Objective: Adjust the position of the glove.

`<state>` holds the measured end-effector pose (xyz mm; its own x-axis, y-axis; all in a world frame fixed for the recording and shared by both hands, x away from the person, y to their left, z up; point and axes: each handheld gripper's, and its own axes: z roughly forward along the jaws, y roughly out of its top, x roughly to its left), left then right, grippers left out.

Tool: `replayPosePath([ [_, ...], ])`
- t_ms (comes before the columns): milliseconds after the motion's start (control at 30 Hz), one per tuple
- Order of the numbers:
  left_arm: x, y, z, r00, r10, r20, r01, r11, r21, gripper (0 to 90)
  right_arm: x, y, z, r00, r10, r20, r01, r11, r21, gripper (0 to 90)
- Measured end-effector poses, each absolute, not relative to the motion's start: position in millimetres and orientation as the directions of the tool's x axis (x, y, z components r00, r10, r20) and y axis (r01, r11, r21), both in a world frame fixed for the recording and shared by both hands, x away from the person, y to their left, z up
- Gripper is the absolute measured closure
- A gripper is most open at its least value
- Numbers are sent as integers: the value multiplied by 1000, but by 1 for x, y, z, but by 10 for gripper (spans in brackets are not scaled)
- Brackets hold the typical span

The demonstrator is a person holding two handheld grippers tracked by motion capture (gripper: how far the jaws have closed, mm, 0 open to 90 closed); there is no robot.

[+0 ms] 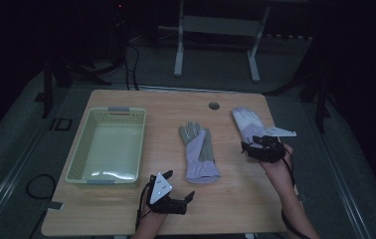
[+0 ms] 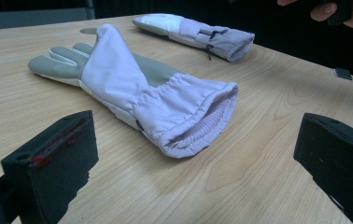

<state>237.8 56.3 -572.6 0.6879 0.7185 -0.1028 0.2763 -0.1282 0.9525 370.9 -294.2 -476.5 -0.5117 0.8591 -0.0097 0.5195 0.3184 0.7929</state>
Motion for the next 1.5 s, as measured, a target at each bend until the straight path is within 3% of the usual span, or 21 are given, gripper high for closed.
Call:
replayPosePath([
  [567, 238, 56, -573, 685, 721, -103, 279, -130, 951, 0, 409, -353, -471, -430, 903, -6, 566, 274, 778, 439],
  [1133, 238, 56, -573, 687, 720, -103, 279, -130, 951, 0, 458, -347, -485, -407, 912, 56, 618, 230, 751, 475],
  [1500, 238, 56, -573, 682, 723, -112, 284, -121, 951, 0, 482, -345, -518, -373, 924, 86, 687, 213, 694, 488],
])
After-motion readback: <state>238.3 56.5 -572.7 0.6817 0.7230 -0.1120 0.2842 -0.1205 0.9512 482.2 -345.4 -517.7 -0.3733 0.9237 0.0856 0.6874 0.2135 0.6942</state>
